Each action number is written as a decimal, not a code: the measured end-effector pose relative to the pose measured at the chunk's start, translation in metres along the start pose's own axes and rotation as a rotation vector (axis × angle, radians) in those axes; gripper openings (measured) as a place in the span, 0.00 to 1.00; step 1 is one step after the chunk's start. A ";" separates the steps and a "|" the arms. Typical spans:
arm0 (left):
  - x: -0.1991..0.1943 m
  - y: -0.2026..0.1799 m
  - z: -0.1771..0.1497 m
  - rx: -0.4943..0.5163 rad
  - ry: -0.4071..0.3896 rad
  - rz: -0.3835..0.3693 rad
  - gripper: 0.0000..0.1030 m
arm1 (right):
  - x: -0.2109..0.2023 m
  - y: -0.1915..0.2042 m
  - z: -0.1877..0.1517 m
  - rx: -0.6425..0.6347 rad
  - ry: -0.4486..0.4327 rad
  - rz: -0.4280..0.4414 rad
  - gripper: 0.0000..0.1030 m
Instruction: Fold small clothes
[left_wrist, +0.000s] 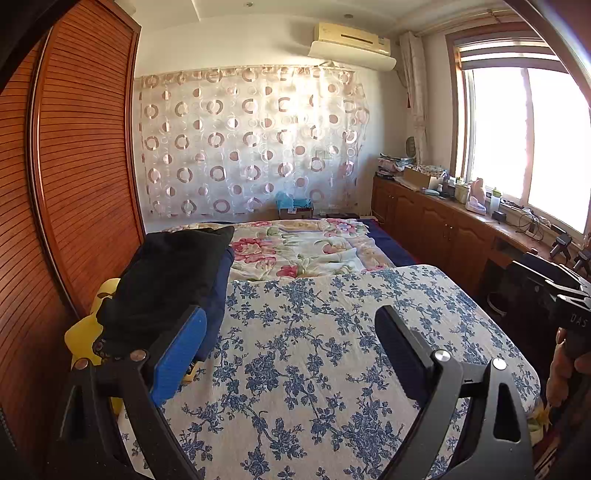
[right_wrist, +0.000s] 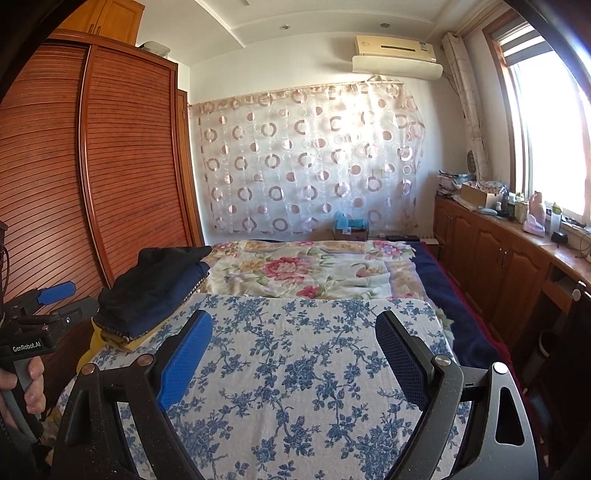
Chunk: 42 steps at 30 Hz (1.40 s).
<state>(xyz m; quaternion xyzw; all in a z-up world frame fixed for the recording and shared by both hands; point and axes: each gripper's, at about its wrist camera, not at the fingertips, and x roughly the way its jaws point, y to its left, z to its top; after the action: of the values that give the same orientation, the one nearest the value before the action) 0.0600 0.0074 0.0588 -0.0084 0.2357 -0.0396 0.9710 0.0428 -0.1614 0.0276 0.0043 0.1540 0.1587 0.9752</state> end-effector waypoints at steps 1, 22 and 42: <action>0.000 0.000 0.000 0.000 0.000 0.000 0.90 | 0.000 0.000 0.000 -0.002 0.000 0.000 0.88; -0.001 -0.001 0.000 -0.001 -0.001 0.001 0.90 | 0.000 -0.012 -0.001 -0.009 -0.002 0.015 0.88; -0.002 -0.001 -0.001 0.001 -0.004 0.001 0.90 | -0.001 -0.017 -0.002 -0.009 -0.005 0.019 0.88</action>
<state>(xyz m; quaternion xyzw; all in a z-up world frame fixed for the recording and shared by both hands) 0.0579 0.0066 0.0592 -0.0079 0.2336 -0.0390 0.9715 0.0470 -0.1783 0.0247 0.0019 0.1510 0.1687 0.9740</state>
